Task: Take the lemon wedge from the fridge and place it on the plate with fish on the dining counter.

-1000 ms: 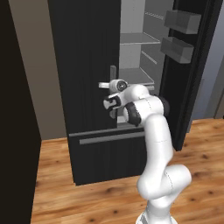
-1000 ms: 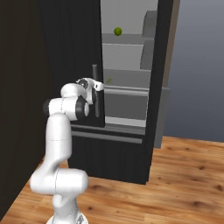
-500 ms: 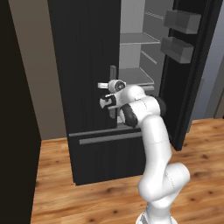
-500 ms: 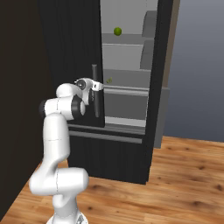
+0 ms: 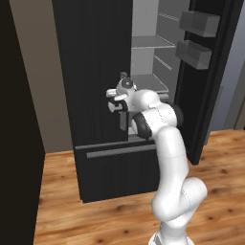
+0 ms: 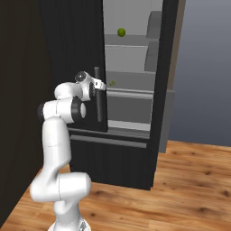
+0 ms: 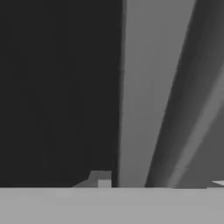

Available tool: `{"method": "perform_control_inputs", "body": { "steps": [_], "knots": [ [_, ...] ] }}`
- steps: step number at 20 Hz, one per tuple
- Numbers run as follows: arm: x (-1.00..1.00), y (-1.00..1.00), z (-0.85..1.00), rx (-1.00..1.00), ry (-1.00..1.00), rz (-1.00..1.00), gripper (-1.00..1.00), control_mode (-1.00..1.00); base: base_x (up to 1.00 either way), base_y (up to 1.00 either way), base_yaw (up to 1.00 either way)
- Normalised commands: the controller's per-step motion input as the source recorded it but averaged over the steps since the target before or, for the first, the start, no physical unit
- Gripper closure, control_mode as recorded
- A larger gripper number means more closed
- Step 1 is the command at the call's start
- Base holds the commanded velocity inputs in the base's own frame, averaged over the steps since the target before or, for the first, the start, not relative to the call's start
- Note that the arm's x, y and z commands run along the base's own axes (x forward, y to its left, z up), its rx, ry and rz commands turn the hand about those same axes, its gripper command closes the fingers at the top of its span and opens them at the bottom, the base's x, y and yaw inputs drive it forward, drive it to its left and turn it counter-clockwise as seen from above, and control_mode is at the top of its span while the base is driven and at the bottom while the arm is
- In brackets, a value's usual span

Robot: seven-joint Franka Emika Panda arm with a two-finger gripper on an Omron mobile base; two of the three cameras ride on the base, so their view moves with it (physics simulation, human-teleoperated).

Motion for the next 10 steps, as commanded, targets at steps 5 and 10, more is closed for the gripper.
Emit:
{"method": "perform_control_inputs", "body": {
  "steps": [5,10],
  "knots": [
    [-0.83,1.00,0.95,-0.18,0.00,0.06,1.00,-1.00,0.00,0.00,0.00],
    [-0.99,1.00,0.75,-0.19,-0.05,0.07,1.00,-1.00,0.00,0.00,0.00]
  ]
}}
